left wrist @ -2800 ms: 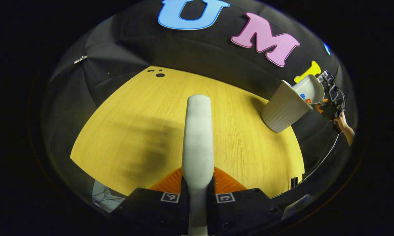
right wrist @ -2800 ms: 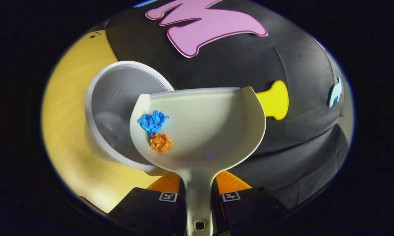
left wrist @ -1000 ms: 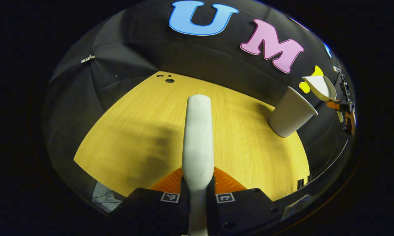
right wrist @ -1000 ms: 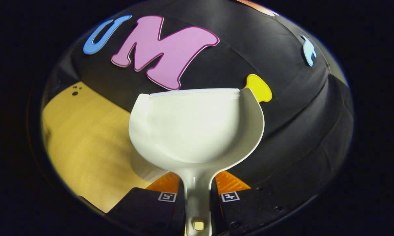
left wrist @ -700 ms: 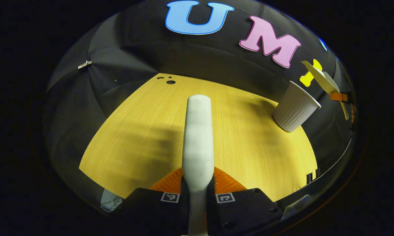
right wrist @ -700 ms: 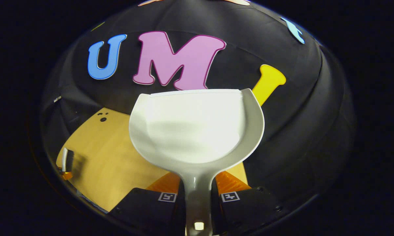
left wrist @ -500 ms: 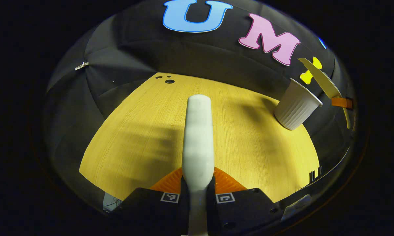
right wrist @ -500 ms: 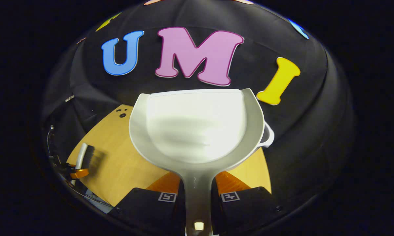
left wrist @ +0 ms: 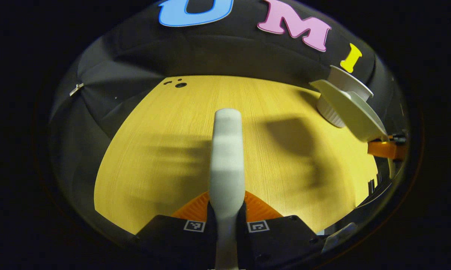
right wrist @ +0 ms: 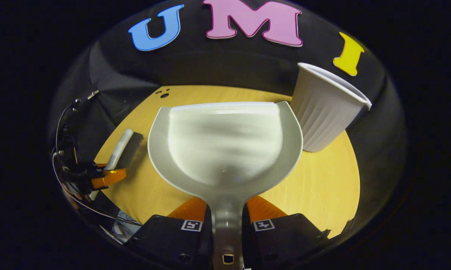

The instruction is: Pick up the small broom and dustpan from the desktop, sweep the trash into the dustpan with the broom, and then empty the trash into the garbage bin.

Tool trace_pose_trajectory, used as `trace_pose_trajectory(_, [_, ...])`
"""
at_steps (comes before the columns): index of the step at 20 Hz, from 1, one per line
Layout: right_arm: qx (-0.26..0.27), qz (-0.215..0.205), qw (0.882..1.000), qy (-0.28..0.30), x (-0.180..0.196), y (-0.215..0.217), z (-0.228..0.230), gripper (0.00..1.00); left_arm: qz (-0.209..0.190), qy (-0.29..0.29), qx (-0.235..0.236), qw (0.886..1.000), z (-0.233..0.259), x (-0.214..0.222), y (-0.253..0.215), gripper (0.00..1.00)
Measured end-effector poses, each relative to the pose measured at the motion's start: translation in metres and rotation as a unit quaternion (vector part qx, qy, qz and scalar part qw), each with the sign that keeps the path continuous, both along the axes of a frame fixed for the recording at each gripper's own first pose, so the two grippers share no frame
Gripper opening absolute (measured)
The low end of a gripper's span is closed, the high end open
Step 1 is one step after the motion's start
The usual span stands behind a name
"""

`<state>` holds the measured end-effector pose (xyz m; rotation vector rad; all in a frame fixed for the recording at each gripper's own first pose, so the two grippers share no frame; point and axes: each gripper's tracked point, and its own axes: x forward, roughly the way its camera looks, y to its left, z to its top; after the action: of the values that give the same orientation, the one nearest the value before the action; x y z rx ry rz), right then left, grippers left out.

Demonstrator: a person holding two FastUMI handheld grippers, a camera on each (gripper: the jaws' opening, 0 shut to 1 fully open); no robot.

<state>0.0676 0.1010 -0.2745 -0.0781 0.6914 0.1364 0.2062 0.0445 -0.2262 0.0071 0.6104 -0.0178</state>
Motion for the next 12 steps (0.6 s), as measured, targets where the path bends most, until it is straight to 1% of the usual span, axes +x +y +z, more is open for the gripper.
trace_pose_trajectory(1, [0.004,-0.001,1.000,0.014,0.001,0.001,-0.014,0.34,-0.001,0.007,0.004,1.000,-0.003,0.007,-0.002,0.27])
trace_pose_trajectory(3, [0.006,-0.005,0.999,0.038,0.005,-0.004,-0.040,0.34,0.000,0.023,0.015,1.000,-0.010,0.017,-0.007,0.27])
trace_pose_trajectory(6, [-0.001,-0.014,0.998,0.061,0.007,-0.009,-0.062,0.35,0.005,0.043,0.037,0.998,-0.015,0.029,-0.012,0.27])
trace_pose_trajectory(7, [0.002,-0.019,0.997,0.069,0.009,-0.008,-0.067,0.30,0.007,0.047,0.042,0.998,-0.015,0.031,-0.016,0.27])
trace_pose_trajectory(8, [0.006,-0.024,0.997,0.076,0.010,-0.009,-0.070,0.35,0.009,0.050,0.046,0.998,-0.016,0.031,-0.019,0.28])
trace_pose_trajectory(9, [0.007,-0.029,0.996,0.083,0.010,-0.009,-0.074,0.39,0.012,0.055,0.049,0.997,-0.019,0.032,-0.020,0.26])
trace_pose_trajectory(10, [0.006,-0.032,0.995,0.089,0.012,-0.010,-0.076,0.35,0.016,0.060,0.051,0.997,-0.022,0.034,-0.021,0.28])
trace_pose_trajectory(12, [0.008,-0.037,0.994,0.100,0.015,-0.010,-0.080,0.35,0.022,0.067,0.050,0.996,-0.025,0.037,-0.022,0.28])
